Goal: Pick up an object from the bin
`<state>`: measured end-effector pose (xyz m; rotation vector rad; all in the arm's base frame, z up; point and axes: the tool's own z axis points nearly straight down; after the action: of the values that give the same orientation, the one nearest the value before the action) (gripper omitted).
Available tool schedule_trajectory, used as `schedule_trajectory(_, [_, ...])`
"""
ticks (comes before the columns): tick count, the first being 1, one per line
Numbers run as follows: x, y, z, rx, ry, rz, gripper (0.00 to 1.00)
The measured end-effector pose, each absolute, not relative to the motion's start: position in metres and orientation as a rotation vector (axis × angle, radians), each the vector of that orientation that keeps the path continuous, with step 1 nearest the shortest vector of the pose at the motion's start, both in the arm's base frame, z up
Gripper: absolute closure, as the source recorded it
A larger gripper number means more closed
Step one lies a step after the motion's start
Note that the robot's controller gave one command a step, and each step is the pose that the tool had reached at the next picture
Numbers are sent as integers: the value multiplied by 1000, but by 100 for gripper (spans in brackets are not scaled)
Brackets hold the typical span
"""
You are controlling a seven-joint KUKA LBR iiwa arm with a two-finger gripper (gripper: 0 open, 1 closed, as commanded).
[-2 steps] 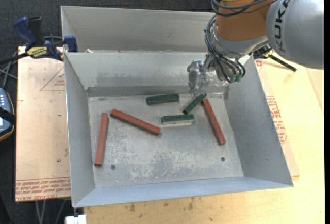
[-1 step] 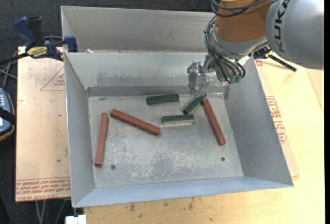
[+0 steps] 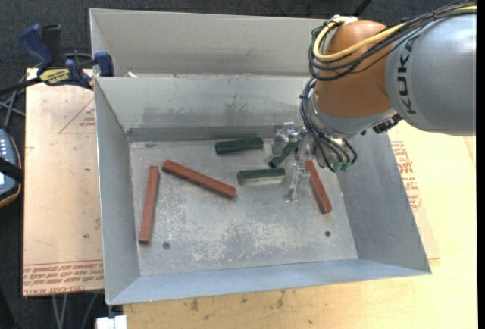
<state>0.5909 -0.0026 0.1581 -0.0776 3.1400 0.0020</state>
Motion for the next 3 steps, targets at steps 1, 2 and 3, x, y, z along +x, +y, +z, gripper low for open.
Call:
schedule_trajectory(1, [591, -3, 158, -78, 3139, 2, 0])
schedule_trajectory(2, [602, -8, 111, -140, 3129, 1, 0])
schedule_trajectory(3, [602, -9, 72, -347, 3119, 2, 100])
